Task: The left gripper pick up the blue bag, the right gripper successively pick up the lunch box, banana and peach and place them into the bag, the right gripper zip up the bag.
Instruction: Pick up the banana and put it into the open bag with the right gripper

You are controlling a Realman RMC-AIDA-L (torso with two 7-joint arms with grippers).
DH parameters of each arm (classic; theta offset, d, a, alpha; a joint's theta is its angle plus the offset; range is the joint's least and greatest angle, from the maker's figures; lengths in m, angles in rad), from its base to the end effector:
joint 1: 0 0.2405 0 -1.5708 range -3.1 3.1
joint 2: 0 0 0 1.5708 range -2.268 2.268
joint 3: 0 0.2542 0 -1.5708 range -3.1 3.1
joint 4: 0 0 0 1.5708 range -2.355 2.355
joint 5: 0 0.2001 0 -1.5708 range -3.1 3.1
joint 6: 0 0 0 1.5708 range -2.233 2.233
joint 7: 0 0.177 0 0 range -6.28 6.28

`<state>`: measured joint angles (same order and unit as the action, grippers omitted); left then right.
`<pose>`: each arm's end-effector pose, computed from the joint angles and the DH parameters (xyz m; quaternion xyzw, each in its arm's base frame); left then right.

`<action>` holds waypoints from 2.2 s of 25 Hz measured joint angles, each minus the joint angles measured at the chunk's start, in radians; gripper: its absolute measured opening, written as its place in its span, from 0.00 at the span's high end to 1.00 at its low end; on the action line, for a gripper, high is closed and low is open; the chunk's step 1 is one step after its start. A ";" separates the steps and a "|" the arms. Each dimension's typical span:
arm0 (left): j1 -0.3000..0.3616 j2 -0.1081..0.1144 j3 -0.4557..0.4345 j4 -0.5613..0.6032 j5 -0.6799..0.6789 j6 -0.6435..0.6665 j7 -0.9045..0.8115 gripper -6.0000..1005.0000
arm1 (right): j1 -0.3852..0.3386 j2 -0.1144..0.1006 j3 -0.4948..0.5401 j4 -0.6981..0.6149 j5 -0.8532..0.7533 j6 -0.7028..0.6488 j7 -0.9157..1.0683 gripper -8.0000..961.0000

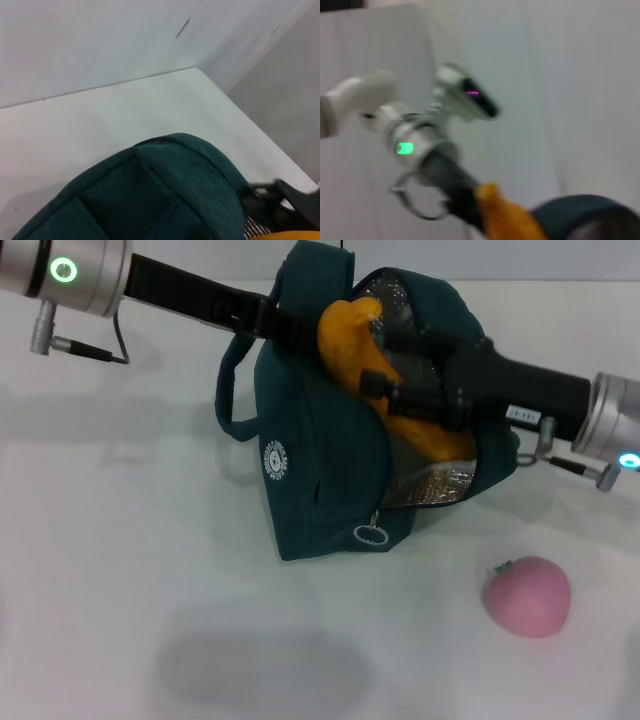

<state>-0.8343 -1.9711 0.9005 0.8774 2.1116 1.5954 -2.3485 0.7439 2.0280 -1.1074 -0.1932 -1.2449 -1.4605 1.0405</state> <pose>-0.1385 0.4007 0.0087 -0.9070 -0.4001 -0.1237 0.0433 0.1592 0.3662 -0.0568 -0.8941 0.1485 0.4024 0.1292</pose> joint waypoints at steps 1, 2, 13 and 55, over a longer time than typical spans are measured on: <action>-0.001 0.000 -0.001 0.003 0.000 0.004 0.000 0.95 | -0.005 0.000 0.001 -0.005 0.016 0.031 -0.002 0.21; -0.001 0.000 -0.004 0.005 0.000 0.005 0.000 0.95 | -0.007 0.000 0.001 -0.007 0.023 0.048 -0.001 0.21; 0.006 0.012 -0.026 0.001 -0.010 0.032 -0.015 0.95 | -0.024 -0.001 -0.040 -0.027 0.033 0.045 0.010 0.21; 0.007 0.013 -0.032 0.006 -0.009 0.018 -0.006 0.95 | 0.041 -0.023 -0.150 -0.182 -0.229 0.071 0.540 0.22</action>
<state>-0.8268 -1.9585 0.8682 0.8836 2.1022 1.6137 -2.3547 0.7853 2.0049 -1.2579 -0.3756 -1.4743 -1.3897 1.5808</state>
